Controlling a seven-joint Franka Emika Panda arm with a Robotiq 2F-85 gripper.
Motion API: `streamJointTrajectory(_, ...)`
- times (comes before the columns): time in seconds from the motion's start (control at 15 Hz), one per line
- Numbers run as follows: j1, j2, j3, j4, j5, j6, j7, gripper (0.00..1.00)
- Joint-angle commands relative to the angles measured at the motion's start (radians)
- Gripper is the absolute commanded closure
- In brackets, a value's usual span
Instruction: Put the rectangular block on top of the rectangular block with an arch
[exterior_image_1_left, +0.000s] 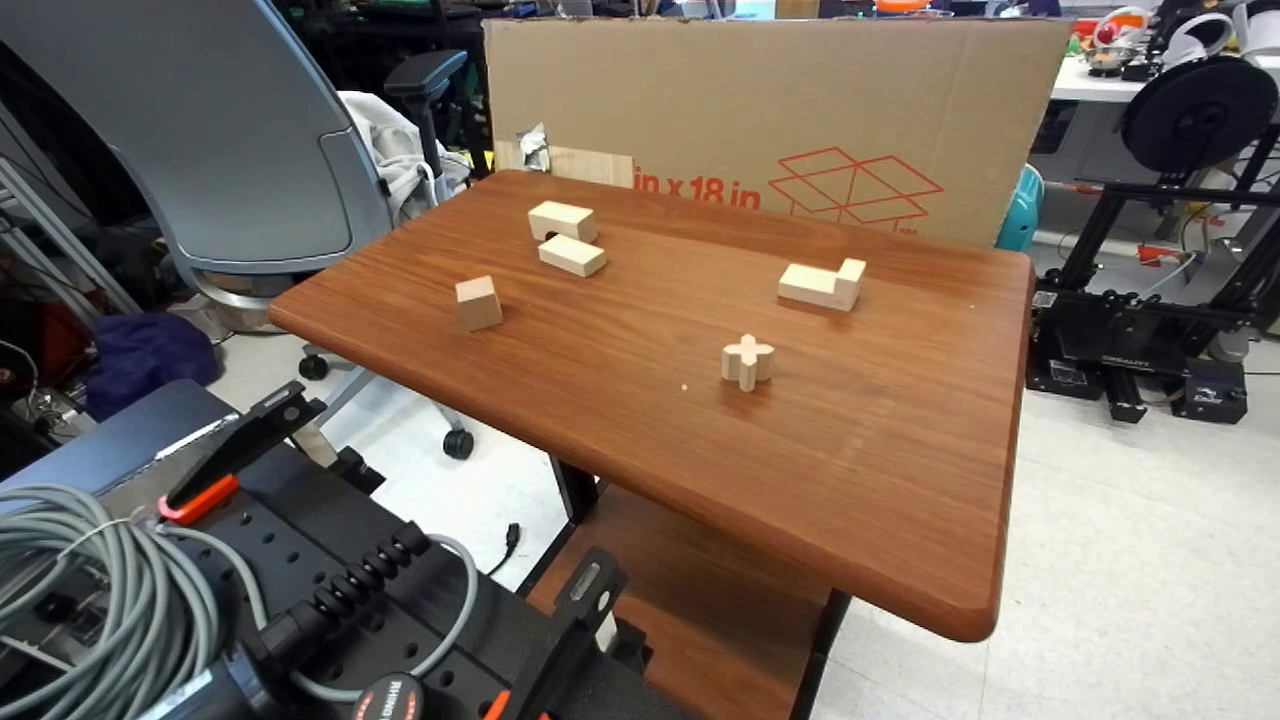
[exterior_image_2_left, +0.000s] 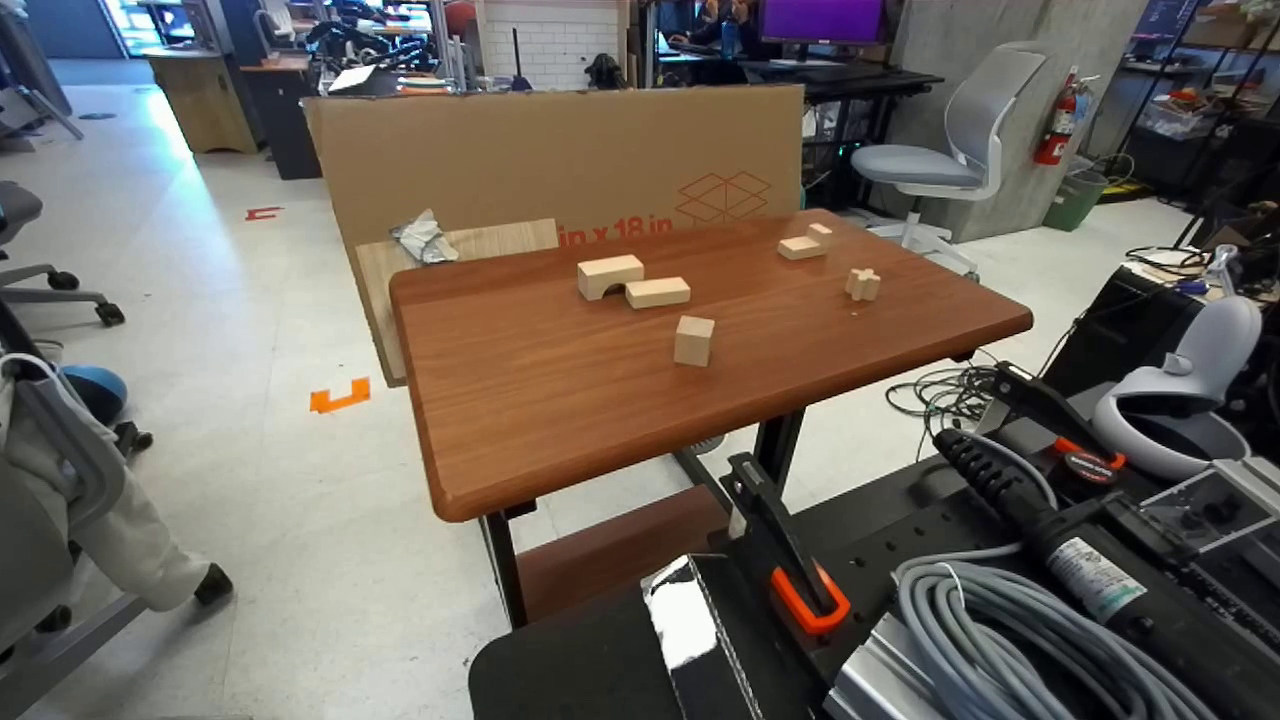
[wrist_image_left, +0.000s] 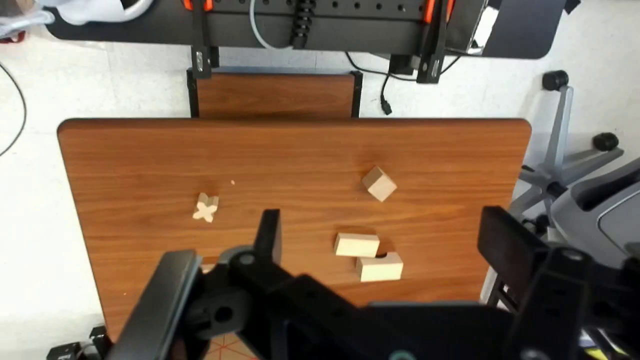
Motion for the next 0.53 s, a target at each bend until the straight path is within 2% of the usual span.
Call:
streamJointTrajectory(0.0, 0.024, 0.221, 0.034, 0.144, 0.082, 0.1, 0.046, 0.0)
streamJointTrajectory(0.47, 0.011, 0.56, 0.157, 0.325, 0.056, 0.262, 0.231, 0.0)
